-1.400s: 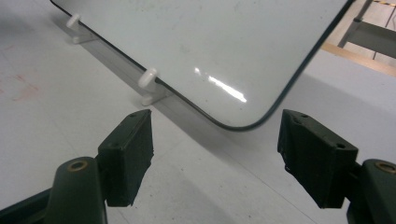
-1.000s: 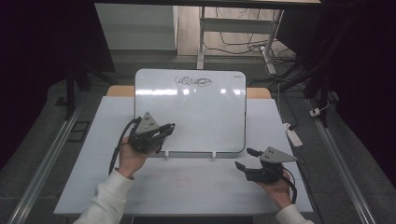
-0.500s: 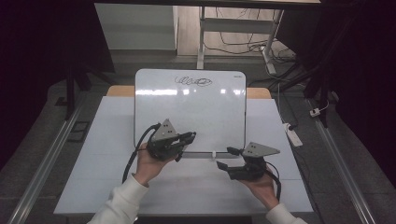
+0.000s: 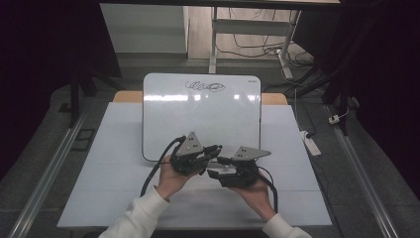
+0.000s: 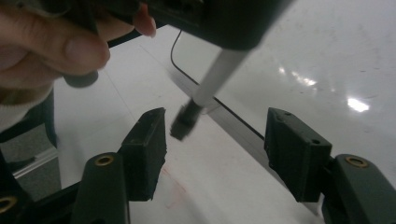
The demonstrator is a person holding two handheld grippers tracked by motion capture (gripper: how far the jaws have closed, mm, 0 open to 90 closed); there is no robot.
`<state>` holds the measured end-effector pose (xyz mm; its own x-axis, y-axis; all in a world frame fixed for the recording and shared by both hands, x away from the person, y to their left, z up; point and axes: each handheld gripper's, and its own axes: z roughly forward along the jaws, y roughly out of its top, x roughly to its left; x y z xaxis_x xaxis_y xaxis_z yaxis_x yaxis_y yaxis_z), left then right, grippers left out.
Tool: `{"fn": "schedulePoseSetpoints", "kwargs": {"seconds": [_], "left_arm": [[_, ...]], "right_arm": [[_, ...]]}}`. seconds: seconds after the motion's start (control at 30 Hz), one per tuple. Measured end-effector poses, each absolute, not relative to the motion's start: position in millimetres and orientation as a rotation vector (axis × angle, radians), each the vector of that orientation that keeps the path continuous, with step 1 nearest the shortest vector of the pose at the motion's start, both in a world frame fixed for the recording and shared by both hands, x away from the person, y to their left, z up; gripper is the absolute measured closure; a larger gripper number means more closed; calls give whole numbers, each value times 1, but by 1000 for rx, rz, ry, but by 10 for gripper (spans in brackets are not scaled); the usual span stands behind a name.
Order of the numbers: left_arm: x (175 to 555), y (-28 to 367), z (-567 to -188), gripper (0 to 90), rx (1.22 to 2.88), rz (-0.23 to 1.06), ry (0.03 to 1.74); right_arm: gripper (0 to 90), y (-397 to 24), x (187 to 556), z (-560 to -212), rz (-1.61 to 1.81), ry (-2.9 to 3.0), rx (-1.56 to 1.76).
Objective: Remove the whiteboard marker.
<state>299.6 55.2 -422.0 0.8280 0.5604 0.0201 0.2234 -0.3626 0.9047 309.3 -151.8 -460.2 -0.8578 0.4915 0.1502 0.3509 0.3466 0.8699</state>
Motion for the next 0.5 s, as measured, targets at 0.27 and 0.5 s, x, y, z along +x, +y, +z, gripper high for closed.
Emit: {"fn": "schedulePoseSetpoints", "kwargs": {"seconds": [0.27, 0.5], "left_arm": [[296, 50, -423, 815, 1952, 416, 571], [293, 46, -424, 814, 1960, 441, 559]], "right_arm": [[517, -139, 317, -463, 1566, 2521, 858], [709, -134, 320, -466, 1577, 2572, 939]]}}
